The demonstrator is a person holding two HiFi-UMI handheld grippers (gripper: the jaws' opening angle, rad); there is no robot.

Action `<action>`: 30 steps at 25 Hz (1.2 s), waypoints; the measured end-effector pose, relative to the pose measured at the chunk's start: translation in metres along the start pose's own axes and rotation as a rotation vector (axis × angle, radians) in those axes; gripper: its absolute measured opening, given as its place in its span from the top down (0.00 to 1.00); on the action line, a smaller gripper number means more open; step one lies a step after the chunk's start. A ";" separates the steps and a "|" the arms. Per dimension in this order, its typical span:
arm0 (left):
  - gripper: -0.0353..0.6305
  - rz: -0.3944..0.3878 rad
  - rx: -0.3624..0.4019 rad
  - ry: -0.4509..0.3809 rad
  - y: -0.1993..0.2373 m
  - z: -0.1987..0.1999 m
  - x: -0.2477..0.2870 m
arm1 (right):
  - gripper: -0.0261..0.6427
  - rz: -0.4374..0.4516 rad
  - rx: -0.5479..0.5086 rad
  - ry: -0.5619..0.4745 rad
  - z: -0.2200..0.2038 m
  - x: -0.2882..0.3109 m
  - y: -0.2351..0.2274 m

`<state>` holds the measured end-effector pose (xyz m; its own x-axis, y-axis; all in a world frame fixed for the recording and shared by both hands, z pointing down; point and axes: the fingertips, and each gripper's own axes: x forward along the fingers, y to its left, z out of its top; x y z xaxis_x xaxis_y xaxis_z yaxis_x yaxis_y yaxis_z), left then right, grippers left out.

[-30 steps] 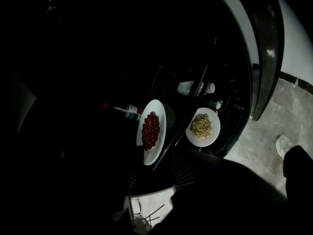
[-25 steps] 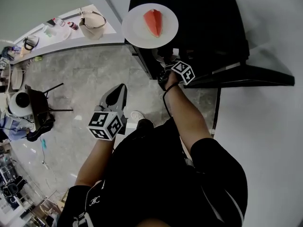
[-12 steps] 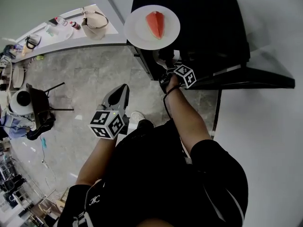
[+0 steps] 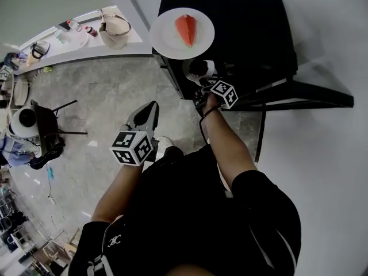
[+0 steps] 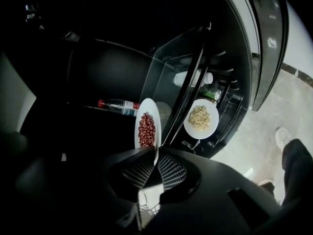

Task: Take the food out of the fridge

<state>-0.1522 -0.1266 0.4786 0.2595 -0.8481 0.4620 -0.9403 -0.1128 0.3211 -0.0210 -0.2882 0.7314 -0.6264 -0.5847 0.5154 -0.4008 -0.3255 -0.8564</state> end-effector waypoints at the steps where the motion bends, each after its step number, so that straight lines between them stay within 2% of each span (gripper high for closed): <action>1: 0.95 0.002 -0.001 -0.001 -0.001 0.000 -0.002 | 0.93 0.013 0.009 0.002 -0.001 -0.002 0.001; 8: 0.95 0.009 -0.014 -0.013 -0.002 0.003 -0.003 | 0.95 0.198 0.052 -0.022 -0.006 -0.022 0.022; 18: 0.95 -0.027 -0.019 -0.027 -0.016 0.007 0.007 | 0.95 0.274 0.048 -0.024 0.001 -0.047 0.031; 30: 0.95 -0.068 -0.028 -0.053 -0.024 0.015 0.016 | 0.95 0.439 0.072 -0.046 -0.001 -0.101 0.066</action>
<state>-0.1282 -0.1453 0.4663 0.3101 -0.8652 0.3941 -0.9142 -0.1576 0.3734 0.0153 -0.2503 0.6225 -0.6957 -0.7111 0.1018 -0.0549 -0.0886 -0.9946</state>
